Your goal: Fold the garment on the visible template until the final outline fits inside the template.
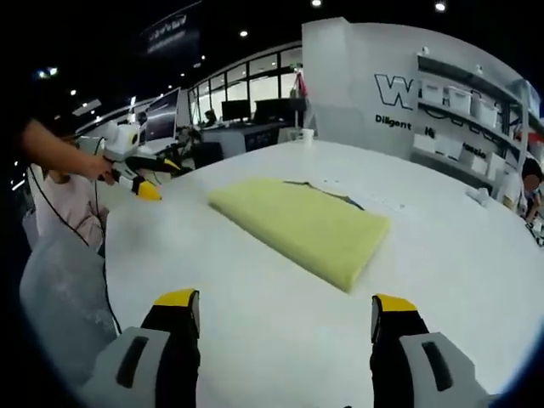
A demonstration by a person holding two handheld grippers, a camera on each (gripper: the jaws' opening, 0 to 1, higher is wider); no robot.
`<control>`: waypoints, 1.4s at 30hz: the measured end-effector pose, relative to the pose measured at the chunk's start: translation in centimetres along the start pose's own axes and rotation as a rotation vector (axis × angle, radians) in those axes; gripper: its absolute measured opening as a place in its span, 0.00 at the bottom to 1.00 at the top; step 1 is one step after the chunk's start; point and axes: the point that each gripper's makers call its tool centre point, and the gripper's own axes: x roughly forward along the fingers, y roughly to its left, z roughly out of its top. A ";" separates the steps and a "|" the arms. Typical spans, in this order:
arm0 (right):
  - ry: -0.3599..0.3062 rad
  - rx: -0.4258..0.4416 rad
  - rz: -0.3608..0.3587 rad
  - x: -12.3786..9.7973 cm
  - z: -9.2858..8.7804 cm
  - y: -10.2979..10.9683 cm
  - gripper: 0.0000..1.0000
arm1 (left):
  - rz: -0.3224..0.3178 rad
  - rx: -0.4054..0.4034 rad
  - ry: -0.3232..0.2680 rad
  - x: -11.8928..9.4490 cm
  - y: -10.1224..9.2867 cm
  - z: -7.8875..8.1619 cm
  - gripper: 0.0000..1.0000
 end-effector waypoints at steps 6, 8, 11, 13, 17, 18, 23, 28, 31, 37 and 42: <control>-0.026 0.009 -0.010 -1.2 -0.1 0.7 0.86 | -0.002 0.005 -0.017 -1.3 -1.1 0.1 0.88; -0.029 0.015 -0.014 -1.6 -0.3 0.8 0.88 | -0.002 0.010 -0.015 -1.6 -1.5 0.0 0.90; -0.041 0.028 -0.018 -2.0 -0.4 1.0 0.90 | -0.006 0.004 -0.025 -2.1 -2.0 0.0 0.92; -0.044 0.033 -0.020 -2.2 -0.6 1.3 0.91 | -0.009 -0.003 -0.029 -2.3 -2.5 -0.2 0.93; -0.049 0.042 -0.023 -2.7 -0.9 1.7 0.92 | -0.013 0.010 -0.029 -2.8 -3.3 -0.5 0.94; -0.050 0.046 -0.023 -2.8 -0.9 1.8 0.93 | -0.015 0.008 -0.031 -2.9 -3.4 -0.5 0.94; -0.065 0.058 -0.024 -3.5 -1.1 2.4 0.96 | -0.006 -0.014 -0.039 -3.4 -3.8 -1.1 0.95; -0.073 0.058 -0.028 -3.9 -1.3 2.7 0.99 | 0.003 -0.031 -0.042 -3.8 -4.3 -1.6 0.96; -0.075 0.053 -0.028 -4.0 -1.4 3.1 0.99 | 0.013 -0.038 -0.046 -4.2 -4.2 -1.9 0.97; -0.111 0.074 -0.057 -4.6 -1.2 4.0 0.99 | 0.035 -0.053 -0.063 -5.0 -4.2 -2.4 0.99; -0.126 0.083 -0.078 -5.0 -1.8 5.1 0.99 | 0.052 -0.057 -0.074 -5.7 -5.2 -3.1 0.99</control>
